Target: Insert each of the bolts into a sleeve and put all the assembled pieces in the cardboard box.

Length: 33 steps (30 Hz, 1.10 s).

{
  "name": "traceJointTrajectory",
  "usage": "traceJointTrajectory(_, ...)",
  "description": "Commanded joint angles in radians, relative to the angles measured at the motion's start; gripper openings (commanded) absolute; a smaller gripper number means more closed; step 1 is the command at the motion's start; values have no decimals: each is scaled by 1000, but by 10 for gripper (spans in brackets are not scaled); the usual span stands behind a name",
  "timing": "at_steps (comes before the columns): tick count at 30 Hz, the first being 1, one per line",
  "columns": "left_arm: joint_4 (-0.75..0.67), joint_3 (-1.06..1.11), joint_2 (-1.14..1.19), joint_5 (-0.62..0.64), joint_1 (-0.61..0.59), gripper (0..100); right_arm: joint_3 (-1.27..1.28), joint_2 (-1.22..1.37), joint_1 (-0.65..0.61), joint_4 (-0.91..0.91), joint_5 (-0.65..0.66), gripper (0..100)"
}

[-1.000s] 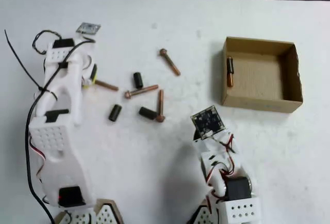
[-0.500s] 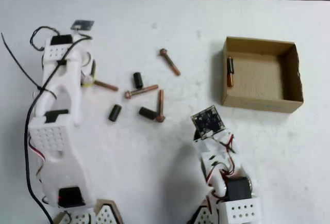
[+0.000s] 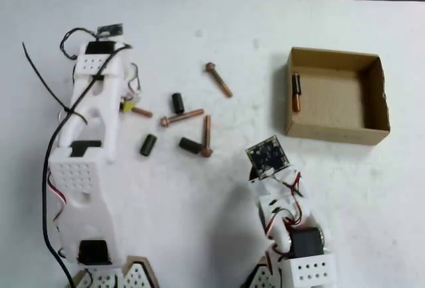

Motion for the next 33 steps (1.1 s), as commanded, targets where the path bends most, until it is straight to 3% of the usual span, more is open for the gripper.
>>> traceJointTrajectory(1, 14, -34, -64, 132, 10, 31, 2, -12, 5, -24, 11, 18)
traceJointTrajectory(22, 8, -35, -62, 137, 4, 35, 2, -12, 5, -24, 11, 18)
traceJointTrajectory(28, 15, -34, -62, 143, 5, 181, 2, -12, 5, -24, 11, 18)
traceJointTrajectory(33, 11, -34, -62, 144, -1, 187, 2, -12, 5, -24, 11, 18)
